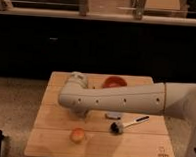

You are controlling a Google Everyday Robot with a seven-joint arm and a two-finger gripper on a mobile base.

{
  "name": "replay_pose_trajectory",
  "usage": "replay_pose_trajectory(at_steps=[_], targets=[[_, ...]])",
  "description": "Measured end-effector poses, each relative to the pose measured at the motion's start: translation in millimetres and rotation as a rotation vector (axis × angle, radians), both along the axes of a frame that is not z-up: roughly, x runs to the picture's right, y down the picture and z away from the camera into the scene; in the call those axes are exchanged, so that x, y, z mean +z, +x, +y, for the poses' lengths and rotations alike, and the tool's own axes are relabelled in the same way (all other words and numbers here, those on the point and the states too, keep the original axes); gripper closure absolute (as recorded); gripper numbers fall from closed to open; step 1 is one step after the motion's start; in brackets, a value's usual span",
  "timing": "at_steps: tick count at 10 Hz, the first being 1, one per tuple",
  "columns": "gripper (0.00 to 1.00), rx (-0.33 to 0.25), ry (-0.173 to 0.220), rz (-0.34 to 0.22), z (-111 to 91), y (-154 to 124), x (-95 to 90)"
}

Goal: Place apple in paper cup

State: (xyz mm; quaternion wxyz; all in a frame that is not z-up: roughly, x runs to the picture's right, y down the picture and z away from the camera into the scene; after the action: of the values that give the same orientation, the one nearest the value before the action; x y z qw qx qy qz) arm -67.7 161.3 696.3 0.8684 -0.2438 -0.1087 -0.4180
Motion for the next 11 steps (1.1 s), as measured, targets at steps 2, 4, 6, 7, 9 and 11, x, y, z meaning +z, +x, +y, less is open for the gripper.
replay_pose_trajectory(at_steps=[2, 4, 6, 7, 9, 11], targets=[[0.51, 0.027, -0.031, -0.035, 4, 0, -1.6], [0.30, 0.071, -0.076, -0.077, 14, 2, -1.1], [0.20, 0.106, -0.105, -0.107, 23, 3, 0.9], [0.20, 0.125, -0.119, -0.124, 28, 3, 3.1], [0.20, 0.152, -0.143, -0.162, 36, 0, 7.6], [0.20, 0.187, -0.169, -0.208, 44, -3, 13.1]])
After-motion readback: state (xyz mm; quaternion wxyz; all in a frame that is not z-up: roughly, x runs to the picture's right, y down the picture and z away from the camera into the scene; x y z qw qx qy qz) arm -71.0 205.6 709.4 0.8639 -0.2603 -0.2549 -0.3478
